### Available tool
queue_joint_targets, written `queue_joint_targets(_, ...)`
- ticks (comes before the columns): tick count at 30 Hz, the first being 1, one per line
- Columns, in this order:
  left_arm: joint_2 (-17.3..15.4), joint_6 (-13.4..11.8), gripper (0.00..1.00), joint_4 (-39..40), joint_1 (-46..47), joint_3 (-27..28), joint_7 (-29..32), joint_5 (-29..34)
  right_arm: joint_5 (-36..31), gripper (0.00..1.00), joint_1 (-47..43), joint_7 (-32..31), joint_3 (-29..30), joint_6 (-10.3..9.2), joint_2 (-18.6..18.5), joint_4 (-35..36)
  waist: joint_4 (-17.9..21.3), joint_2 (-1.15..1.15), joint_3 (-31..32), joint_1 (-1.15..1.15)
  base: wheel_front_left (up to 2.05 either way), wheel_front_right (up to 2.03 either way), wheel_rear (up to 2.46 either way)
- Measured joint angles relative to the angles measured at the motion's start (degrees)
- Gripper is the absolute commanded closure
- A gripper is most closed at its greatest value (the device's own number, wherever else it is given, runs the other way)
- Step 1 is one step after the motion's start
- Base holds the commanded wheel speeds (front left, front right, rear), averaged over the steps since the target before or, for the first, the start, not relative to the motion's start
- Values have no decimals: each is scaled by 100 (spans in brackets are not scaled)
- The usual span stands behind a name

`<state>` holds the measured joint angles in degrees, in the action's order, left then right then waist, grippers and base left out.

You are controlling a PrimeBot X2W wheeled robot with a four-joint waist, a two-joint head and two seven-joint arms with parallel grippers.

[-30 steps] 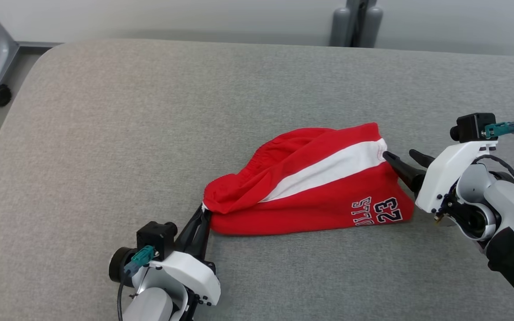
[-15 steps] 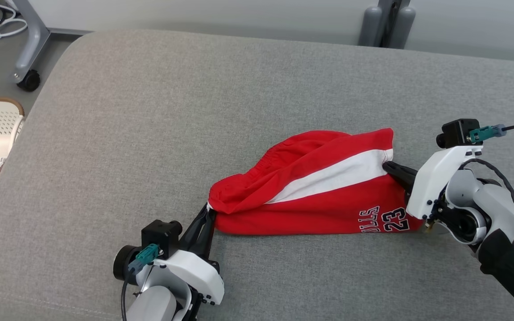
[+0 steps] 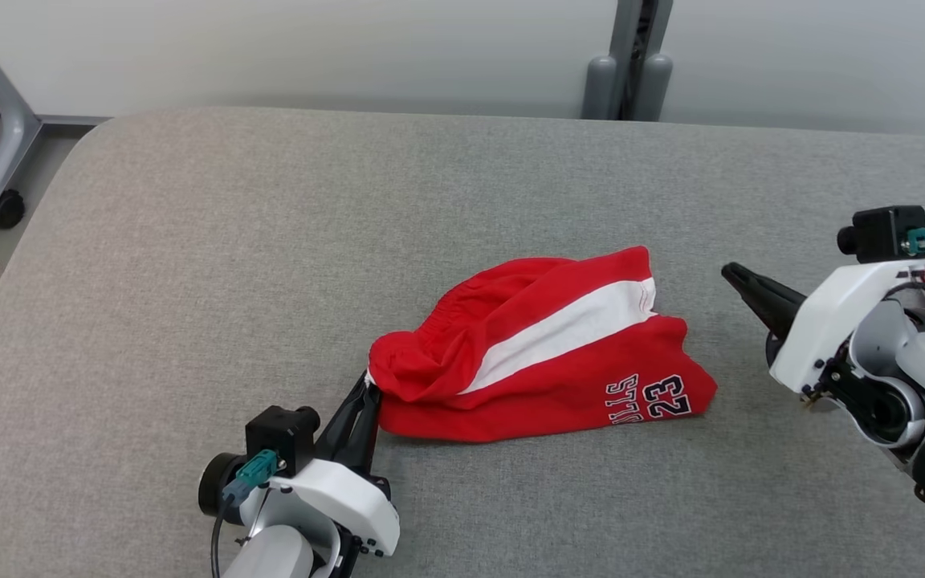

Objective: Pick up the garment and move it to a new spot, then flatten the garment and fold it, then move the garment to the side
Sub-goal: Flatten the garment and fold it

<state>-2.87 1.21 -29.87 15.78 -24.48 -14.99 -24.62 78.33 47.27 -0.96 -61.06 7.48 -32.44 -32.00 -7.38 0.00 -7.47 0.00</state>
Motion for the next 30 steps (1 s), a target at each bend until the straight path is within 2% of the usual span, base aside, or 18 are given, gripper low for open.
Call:
queue_joint_targets(1, 0, 0, 100, 9, -11, 3, 0, 0, 41, 100, -34, 8, -16, 0, -35, 27, 17, 0, 6, 0, 0, 0, 0)
queue_joint_targets(2, -1, 0, 100, 25, -12, 11, 0, 0, 54, 86, -64, 47, -35, 0, -57, 44, 19, 0, -4, 0, 0, 0, 0)
queue_joint_targets(3, -1, 1, 100, 35, -12, 20, 0, 0, 48, 52, -75, 89, -66, 0, -64, 43, 10, 0, -21, 0, 0, 0, 0)
queue_joint_targets(4, 0, 2, 100, 42, -13, 23, 0, 0, -21, 0, -76, 156, -120, 0, -64, 9, -7, 0, -39, 0, 0, 0, 0)
queue_joint_targets(7, -3, 16, 100, 59, -36, 15, 0, -1, -333, 0, -75, 371, -328, 0, 21, -229, -84, 0, -94, 0, 0, 0, 0)
queue_joint_targets(12, 3, 25, 100, 73, -33, -48, 0, -3, -391, 0, -81, 637, -489, 0, 417, -635, -280, 0, -192, 0, 0, 0, 0)
queue_joint_targets(22, 7, 23, 100, 90, 83, -255, 0, -77, -264, 0, 102, 521, -812, 0, 745, -1312, -718, 0, -359, 0, 0, 0, 0)
queue_joint_targets(24, 8, 12, 100, 97, 87, -279, 0, -107, -230, 60, 130, 493, -875, 0, 759, -1313, -768, 0, -365, 0, 0, 0, 0)
queue_joint_targets(25, 8, 12, 100, 97, 87, -279, 0, -107, -230, 60, 130, 493, -875, 0, 759, -1313, -768, 0, -365, 0, 0, 0, 0)
queue_joint_targets(26, 7, -3, 100, 98, 87, -300, 0, -129, -218, 100, 152, 446, -939, 0, 753, -1276, -789, 0, -350, 0, 0, 0, 0)
queue_joint_targets(30, 8, -27, 100, 100, 85, -309, 0, -169, -214, 100, 153, 436, -1013, 0, 700, -1177, -780, 0, -305, 0, 0, 0, 0)
